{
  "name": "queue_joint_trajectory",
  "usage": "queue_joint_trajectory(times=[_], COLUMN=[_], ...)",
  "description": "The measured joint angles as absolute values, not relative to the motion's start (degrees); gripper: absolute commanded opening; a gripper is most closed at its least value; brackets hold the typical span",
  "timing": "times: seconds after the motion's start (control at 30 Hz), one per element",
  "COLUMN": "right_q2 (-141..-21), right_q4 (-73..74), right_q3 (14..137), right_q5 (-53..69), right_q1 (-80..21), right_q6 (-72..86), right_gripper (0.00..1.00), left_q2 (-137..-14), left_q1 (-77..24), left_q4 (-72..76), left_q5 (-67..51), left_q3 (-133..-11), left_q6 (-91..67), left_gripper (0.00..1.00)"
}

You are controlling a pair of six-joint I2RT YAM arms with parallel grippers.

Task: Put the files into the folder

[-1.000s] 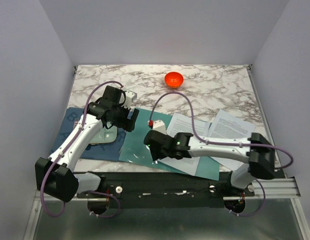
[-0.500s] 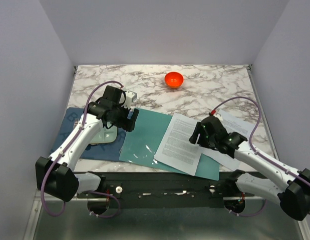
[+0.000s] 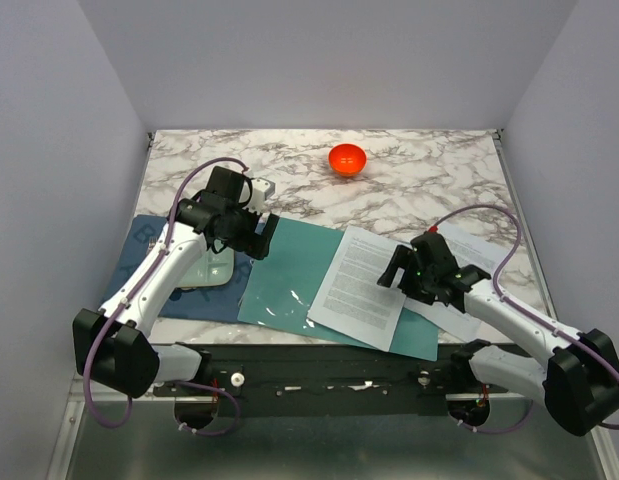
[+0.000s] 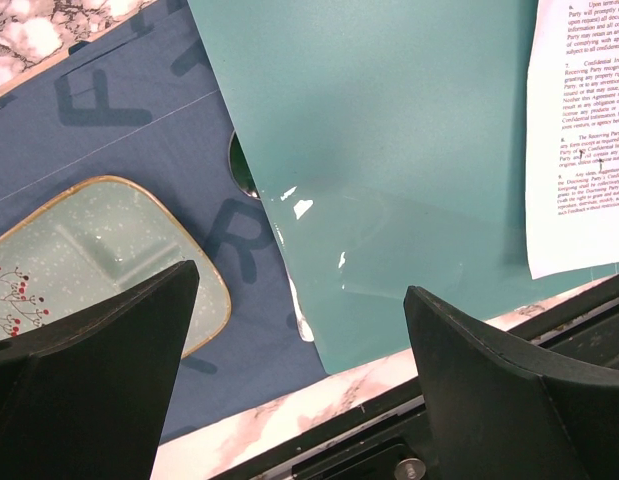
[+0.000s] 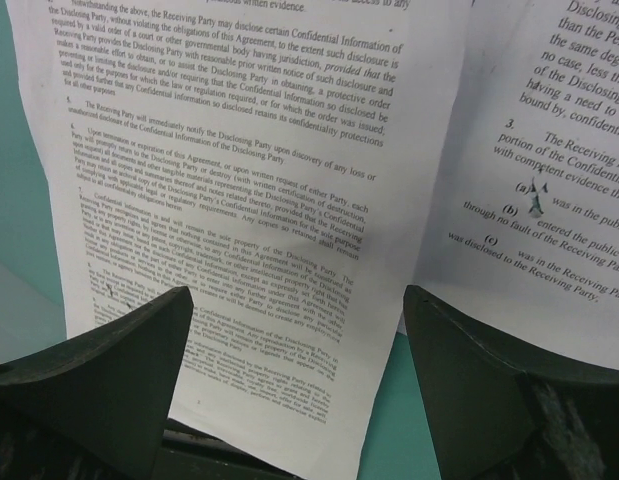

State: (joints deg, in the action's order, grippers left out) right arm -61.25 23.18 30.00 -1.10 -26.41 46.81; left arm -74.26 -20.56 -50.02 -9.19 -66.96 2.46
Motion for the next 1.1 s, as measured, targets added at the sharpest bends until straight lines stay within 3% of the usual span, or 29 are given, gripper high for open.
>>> queue_joint_trajectory(times=[0.7,0.9,1.1], right_q2=[-63.4,-63.2,-62.9], right_q4=[7.4,7.4,7.4], right_q3=[23.6,23.4,22.9], right_q5=[7.0,7.5,8.3], right_q1=[-23.9,-23.9,-23.9], right_q6=[46.3,46.1,46.1], right_gripper=[0.95,0.9,0.79], left_q2=[-76.1,-76.0,-75.3], left_q1=[-20.4,-20.3,-20.3], left_q4=[-51.1,-51.2,-51.2], left_q5=[-8.1,-8.0,-7.9], left_q3=[-67.0,-67.0,-66.8], left_q6=[3.7,3.9,4.5], left_gripper=[0.99,0.99,0.99])
